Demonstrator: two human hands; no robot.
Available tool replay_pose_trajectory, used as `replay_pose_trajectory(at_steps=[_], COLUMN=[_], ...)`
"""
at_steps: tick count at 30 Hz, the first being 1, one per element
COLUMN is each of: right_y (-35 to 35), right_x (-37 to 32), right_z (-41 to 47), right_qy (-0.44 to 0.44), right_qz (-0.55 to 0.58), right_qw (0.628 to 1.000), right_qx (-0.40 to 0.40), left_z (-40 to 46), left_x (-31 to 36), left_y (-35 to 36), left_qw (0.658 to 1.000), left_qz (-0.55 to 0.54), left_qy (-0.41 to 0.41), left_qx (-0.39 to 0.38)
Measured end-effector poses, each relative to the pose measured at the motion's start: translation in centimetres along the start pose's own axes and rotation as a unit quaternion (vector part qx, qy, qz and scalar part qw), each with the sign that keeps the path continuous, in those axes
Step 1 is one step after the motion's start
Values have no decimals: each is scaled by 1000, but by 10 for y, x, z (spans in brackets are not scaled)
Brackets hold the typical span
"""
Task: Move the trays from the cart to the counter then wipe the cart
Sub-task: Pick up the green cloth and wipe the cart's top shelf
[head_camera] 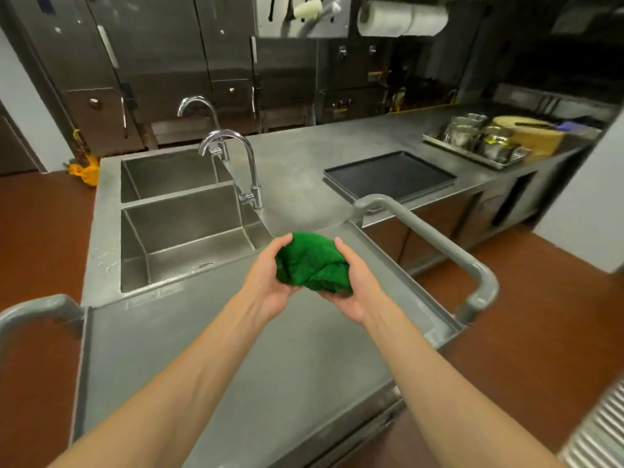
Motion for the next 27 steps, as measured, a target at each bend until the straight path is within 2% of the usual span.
replay_pose_trajectory(at_steps=[4, 7, 10, 17, 27], right_y=[-79, -168, -269, -470, -670], right_x=[-58, -100, -135, -174, -196], right_z=[-50, -105, -181, -350, -516], right_qy=[-75, -127, -176, -270, -300], right_qz=[5, 17, 9, -32, 47], right_qw=[994, 979, 956, 892, 775], right_qx=[77, 156, 234, 360, 555], left_z=[-6, -22, -51, -129, -221], left_x=[-35, -83, -148, -308, -508], left_y=[88, 168, 255, 444, 650], left_qw=[995, 977, 945, 866, 737], left_qz=[76, 160, 219, 280, 325], left_qy=[-20, -32, -40, -45, -162], left_qx=[-58, -135, -242, -412, -570])
Point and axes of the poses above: each hand's wrist, its own z-axis towards the middle knuckle, its own y-axis out of the palm, x = y × z, the point moved 4 cm from there along z, towards the middle knuckle, and after that the axes turned 1 degree about x, right-handed, at the moved point
